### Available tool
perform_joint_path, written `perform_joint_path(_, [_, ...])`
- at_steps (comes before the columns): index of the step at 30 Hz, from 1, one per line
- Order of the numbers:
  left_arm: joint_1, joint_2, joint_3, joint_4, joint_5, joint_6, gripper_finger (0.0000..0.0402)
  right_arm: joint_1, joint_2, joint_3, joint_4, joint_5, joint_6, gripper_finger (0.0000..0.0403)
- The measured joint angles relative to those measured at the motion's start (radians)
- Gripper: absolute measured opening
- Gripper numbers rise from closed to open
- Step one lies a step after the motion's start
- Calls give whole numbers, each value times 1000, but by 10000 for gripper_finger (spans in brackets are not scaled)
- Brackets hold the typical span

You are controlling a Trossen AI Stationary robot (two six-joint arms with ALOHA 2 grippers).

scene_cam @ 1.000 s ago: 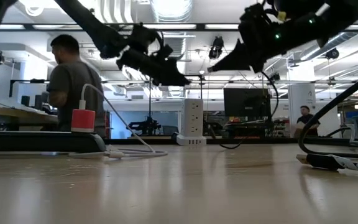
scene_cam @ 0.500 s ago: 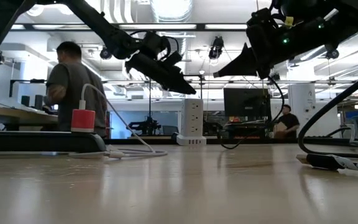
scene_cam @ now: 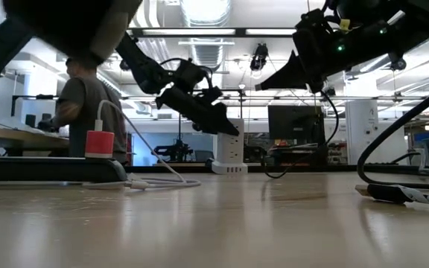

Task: Insert USB
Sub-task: Insert the black charger cable into the white outlet extension

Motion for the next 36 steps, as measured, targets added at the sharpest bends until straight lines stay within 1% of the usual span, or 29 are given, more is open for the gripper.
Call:
perform_joint_path(3, [-4, 0, -1, -5, -48, -15, 274, 0, 0, -1, -3, 3, 0, 14])
perform_joint_path(5, [-6, -7, -1, -21, -70, -50, 274, 0, 10, -3, 3, 14, 0, 14])
perform_joint_path(10, [-28, -23, -3, -34, -93, -181, 274, 0, 108, -6, 17, 157, 16, 14])
perform_joint_path(16, [-110, -40, -5, -50, -180, -306, 274, 0, 268, -6, 188, 249, 11, 14])
perform_joint_path(18, [-138, -47, -5, -57, -182, -343, 274, 0, 337, -9, 237, 291, 17, 14])
perform_joint_path(21, [-165, -67, -7, -80, -172, -431, 274, -2, 455, -13, 316, 341, 67, 14])
perform_joint_path(25, [-182, -108, -11, -94, -173, -515, 274, -6, 572, -11, 458, 343, 102, 14])
perform_joint_path(29, [-194, -130, -20, -90, -167, -534, 274, -17, 605, -12, 490, 342, 116, 14])
perform_joint_path(36, [-202, -134, -24, -97, -165, -528, 274, -23, 575, -14, 500, 370, 112, 13])
